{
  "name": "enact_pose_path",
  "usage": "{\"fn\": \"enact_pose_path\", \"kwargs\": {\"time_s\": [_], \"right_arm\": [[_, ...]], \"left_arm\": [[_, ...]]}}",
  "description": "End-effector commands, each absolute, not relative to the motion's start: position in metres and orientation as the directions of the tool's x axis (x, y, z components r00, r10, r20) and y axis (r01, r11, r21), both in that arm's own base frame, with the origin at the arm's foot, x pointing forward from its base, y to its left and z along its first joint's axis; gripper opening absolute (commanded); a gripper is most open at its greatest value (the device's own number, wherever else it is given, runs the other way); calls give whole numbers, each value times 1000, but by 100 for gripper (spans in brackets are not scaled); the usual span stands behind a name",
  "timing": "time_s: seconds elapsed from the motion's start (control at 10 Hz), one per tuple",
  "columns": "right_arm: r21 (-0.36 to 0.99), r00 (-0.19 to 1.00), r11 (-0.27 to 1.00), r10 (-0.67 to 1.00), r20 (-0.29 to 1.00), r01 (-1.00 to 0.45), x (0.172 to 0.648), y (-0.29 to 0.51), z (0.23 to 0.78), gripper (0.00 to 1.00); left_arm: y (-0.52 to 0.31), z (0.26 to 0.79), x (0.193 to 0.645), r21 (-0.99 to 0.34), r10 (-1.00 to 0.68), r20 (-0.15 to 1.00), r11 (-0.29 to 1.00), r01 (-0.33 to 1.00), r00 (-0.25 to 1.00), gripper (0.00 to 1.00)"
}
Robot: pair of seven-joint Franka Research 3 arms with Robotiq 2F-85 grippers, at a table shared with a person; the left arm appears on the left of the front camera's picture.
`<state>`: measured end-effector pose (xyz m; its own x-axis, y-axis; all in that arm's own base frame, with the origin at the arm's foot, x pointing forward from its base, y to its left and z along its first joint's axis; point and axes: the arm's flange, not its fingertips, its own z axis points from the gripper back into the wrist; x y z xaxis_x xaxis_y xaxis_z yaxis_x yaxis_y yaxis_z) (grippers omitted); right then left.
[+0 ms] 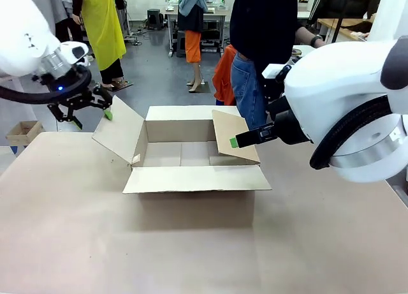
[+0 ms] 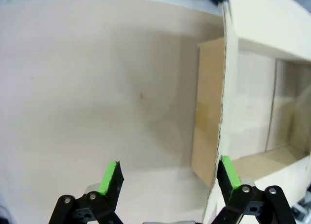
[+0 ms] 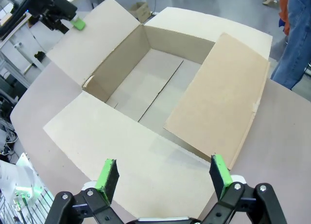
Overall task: Pack the gift set into the box.
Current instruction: Place both hands on the side flaps of the Package Box and spread them outward.
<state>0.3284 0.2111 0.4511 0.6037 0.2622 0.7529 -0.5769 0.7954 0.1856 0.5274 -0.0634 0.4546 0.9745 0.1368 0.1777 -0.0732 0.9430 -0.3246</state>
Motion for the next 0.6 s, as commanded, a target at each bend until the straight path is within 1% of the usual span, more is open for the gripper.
{"fn": "enact_pose_path", "kwargs": {"time_s": [0.0,0.3,0.4,0.5], "right_arm": [[191,619,803,258,742,-564,328,213,459,100],[185,604,795,262,753,-577,328,211,451,100],[66,682,832,402,610,-550,354,241,488,100],[-113,720,861,480,501,-495,375,282,513,100]], "left_arm": [[-78,465,530,-275,184,194,953,-127,964,100],[-78,465,530,-275,184,194,953,-127,964,100],[-78,465,530,-275,184,194,953,-127,964,100],[-78,465,530,-275,184,194,953,-127,964,100]]}}
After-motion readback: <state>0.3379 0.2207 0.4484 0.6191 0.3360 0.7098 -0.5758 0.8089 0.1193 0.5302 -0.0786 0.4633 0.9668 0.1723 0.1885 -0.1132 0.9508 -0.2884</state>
